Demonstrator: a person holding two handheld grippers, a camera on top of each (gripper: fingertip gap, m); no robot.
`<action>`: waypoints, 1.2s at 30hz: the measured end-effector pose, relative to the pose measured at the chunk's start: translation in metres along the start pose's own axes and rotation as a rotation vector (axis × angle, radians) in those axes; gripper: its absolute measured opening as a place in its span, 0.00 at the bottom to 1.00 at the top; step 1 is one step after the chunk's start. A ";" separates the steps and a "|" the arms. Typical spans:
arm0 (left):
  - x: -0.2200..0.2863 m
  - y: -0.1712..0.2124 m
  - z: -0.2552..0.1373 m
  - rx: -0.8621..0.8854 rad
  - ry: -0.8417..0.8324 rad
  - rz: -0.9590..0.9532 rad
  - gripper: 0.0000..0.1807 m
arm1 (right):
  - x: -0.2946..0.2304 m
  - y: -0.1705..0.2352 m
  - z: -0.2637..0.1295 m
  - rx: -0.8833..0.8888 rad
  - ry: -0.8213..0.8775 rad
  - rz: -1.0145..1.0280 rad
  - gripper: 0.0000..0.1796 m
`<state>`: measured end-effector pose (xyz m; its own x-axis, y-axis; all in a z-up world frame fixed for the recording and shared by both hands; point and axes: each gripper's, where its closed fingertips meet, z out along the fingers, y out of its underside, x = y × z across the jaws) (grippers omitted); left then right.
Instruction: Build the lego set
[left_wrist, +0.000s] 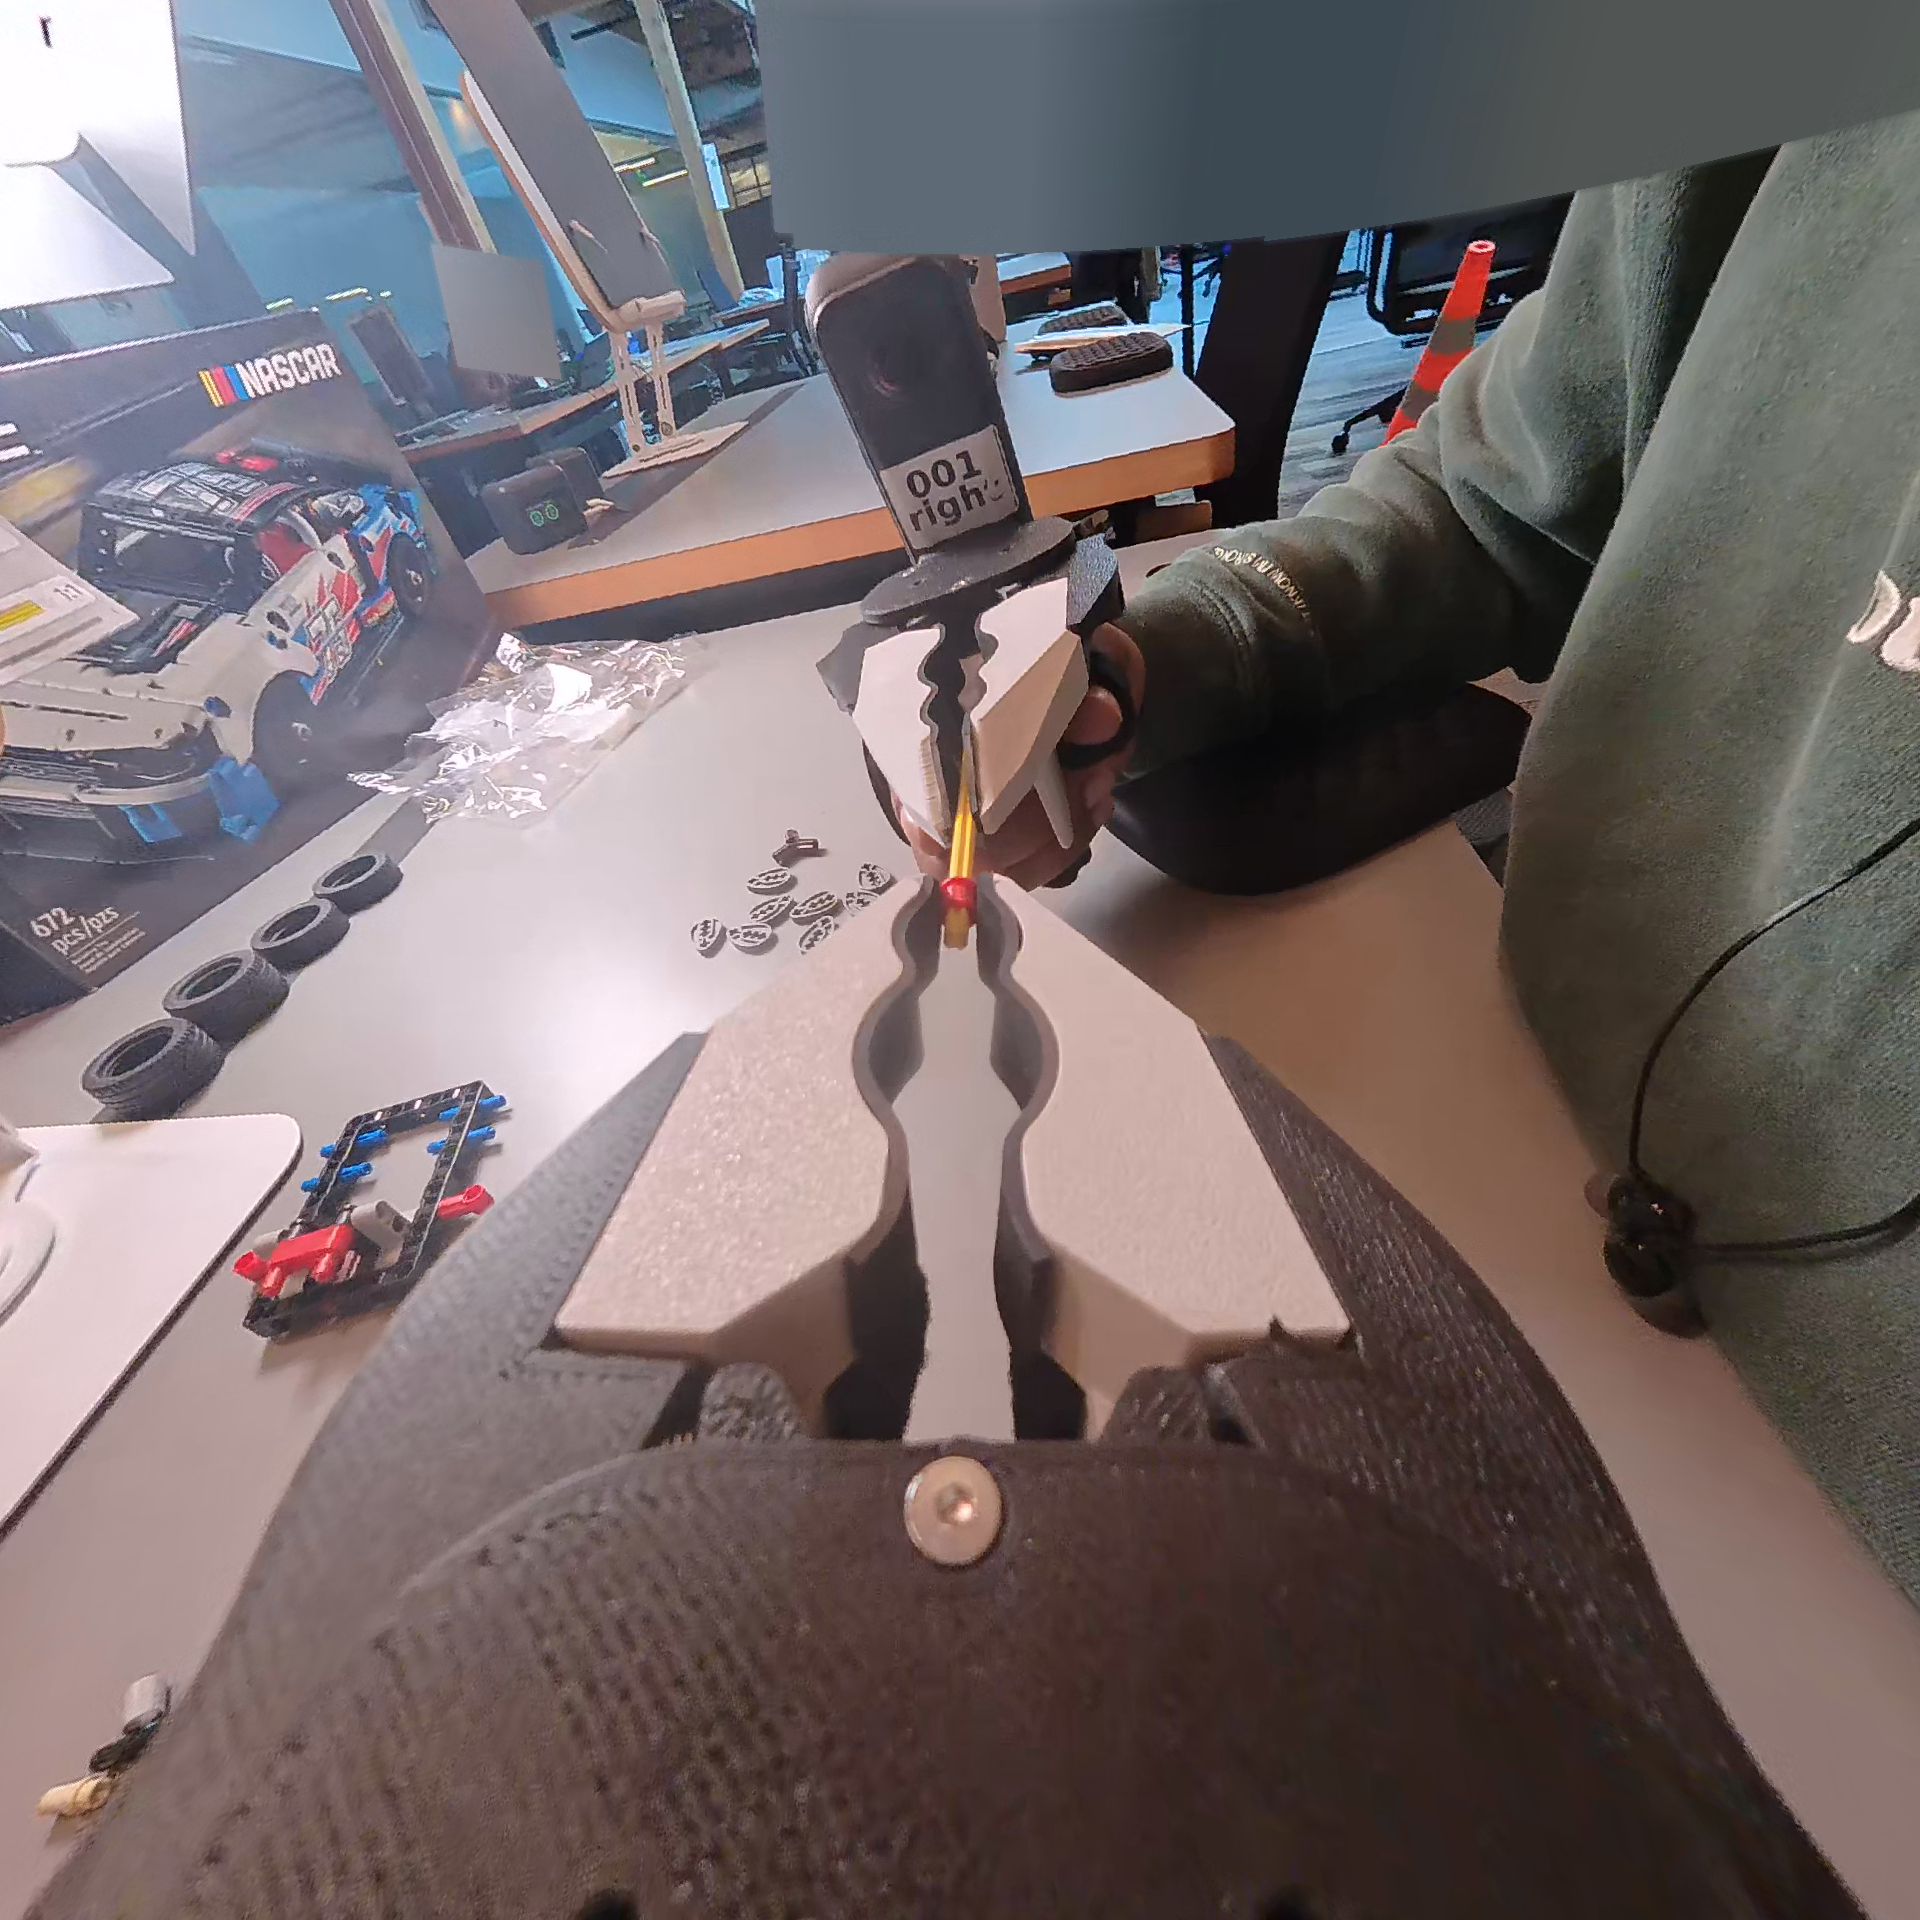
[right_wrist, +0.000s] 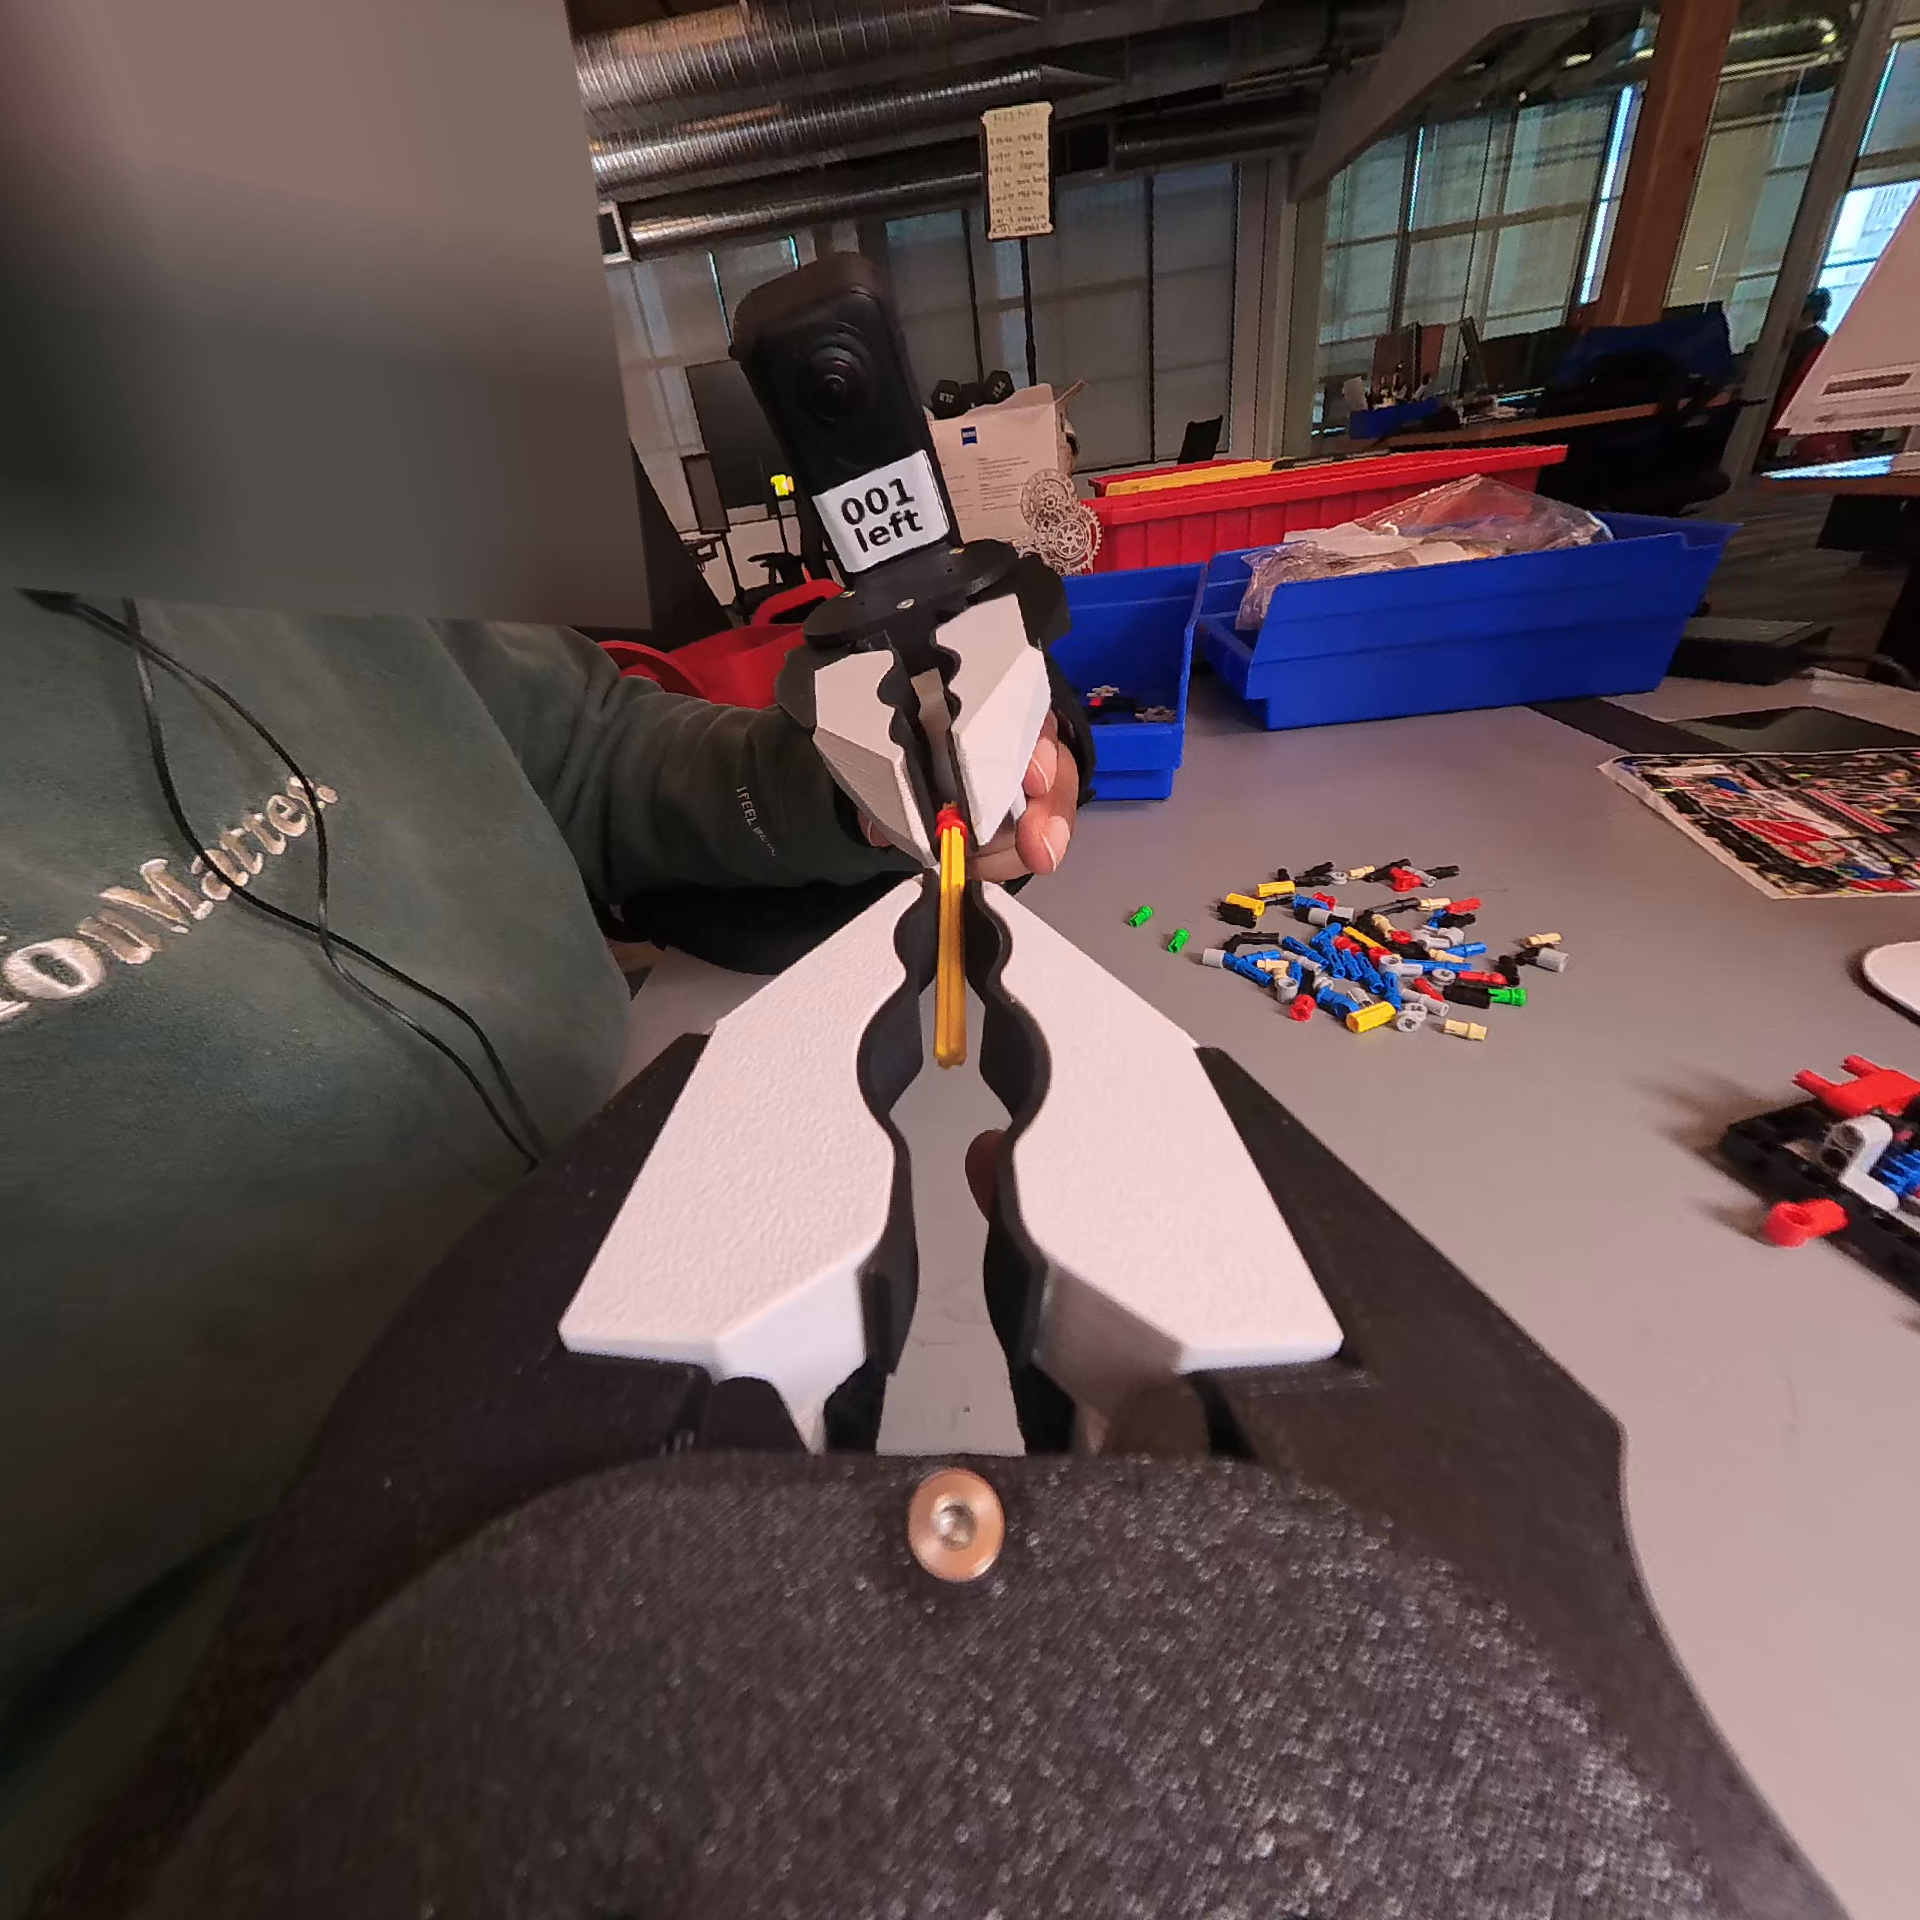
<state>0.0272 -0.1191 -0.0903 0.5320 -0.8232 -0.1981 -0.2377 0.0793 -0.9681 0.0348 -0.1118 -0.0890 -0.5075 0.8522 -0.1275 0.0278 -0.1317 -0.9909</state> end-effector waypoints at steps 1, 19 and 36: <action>0.000 0.000 0.000 0.000 0.000 0.003 0.03 | 0.000 0.000 0.000 0.001 -0.001 0.000 0.01; 0.000 0.006 0.002 -0.005 0.005 -0.012 0.03 | 0.002 0.005 -0.001 -0.022 0.004 0.019 0.01; -0.021 0.132 0.007 -0.573 -0.011 -0.166 0.06 | 0.079 0.102 -0.051 -0.821 0.309 -0.122 0.12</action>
<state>-0.0094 -0.0870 -0.2147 0.6071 -0.7927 -0.0557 -0.5499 -0.3685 -0.7495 0.0412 -0.0320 -0.2028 -0.2957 0.9507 0.0931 0.6580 0.2734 -0.7017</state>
